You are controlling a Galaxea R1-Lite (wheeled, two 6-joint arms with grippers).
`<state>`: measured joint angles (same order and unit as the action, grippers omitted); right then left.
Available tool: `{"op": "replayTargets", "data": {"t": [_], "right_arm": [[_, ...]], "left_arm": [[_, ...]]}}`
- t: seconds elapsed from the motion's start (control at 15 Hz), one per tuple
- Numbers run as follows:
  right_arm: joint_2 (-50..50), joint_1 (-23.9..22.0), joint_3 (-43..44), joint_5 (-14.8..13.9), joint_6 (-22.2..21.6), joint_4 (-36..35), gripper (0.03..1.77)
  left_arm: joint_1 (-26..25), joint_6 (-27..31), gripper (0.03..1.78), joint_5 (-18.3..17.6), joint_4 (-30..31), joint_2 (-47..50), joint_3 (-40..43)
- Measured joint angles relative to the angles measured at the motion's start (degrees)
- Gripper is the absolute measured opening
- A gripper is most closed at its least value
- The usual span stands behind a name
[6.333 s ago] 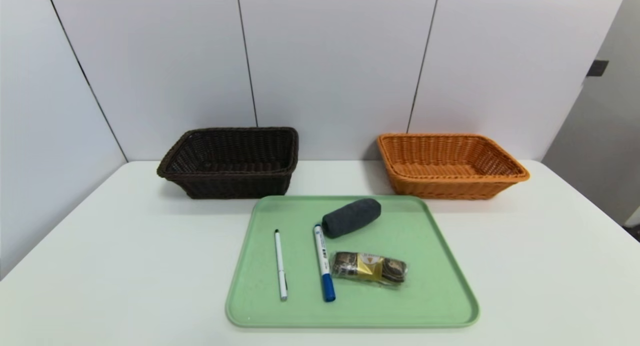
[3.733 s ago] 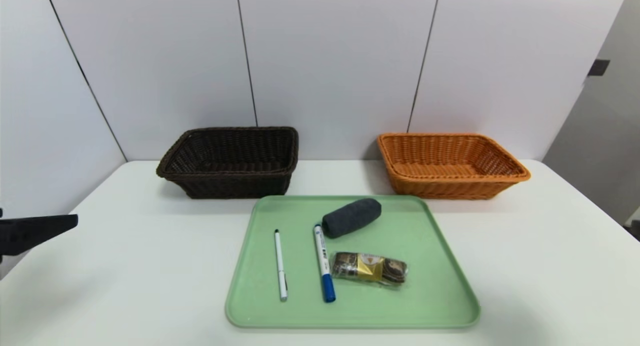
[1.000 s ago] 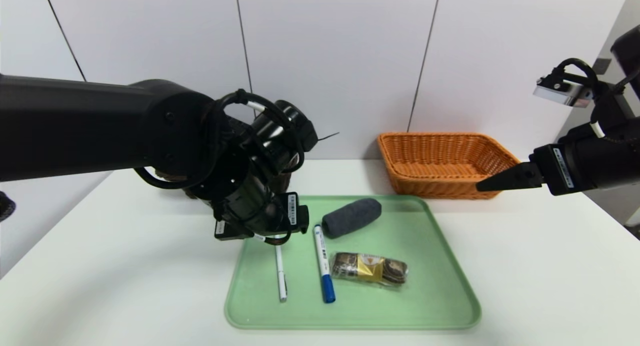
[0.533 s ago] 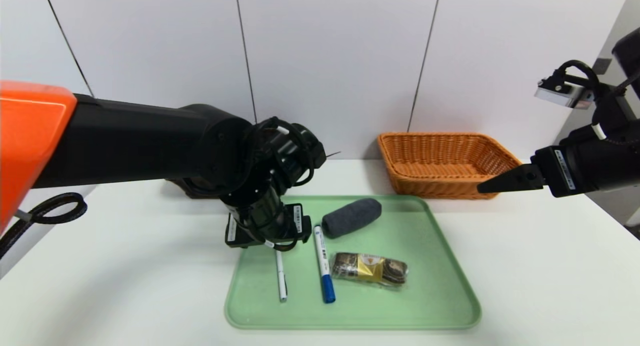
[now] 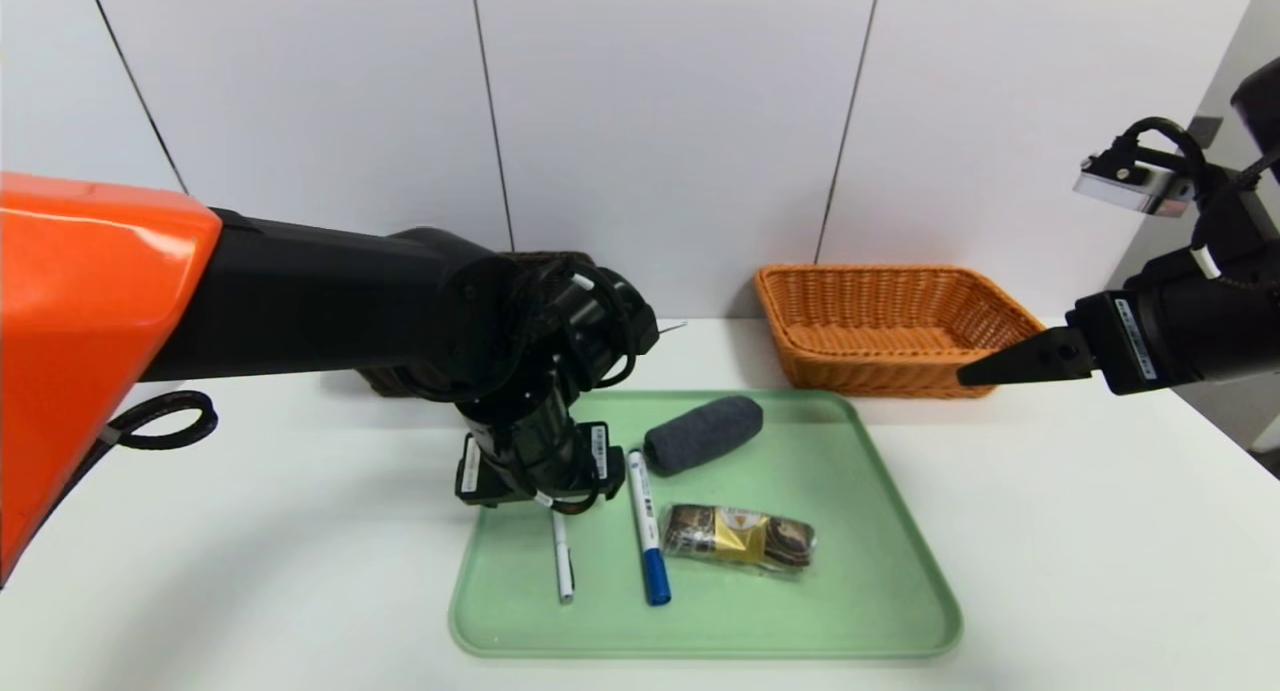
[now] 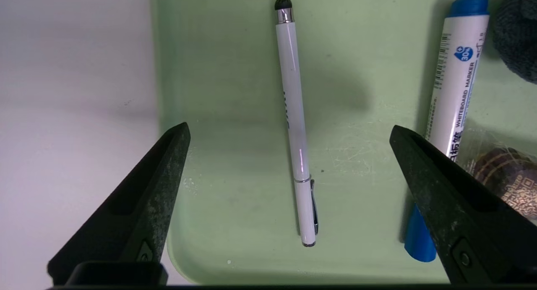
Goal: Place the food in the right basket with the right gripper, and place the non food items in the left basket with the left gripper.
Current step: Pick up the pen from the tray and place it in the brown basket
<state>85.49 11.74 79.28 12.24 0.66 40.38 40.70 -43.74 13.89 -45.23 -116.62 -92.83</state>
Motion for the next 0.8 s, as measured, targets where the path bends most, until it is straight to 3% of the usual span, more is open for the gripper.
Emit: {"op": "replayTargets", "data": {"t": [0.8], "right_arm": [[-0.2, -0.2, -0.8, 0.8, -0.1, 0.0, 1.70]], "left_arm": [[0.0, -0.4, 1.69, 0.1, 0.3, -2.6, 0.2]]}}
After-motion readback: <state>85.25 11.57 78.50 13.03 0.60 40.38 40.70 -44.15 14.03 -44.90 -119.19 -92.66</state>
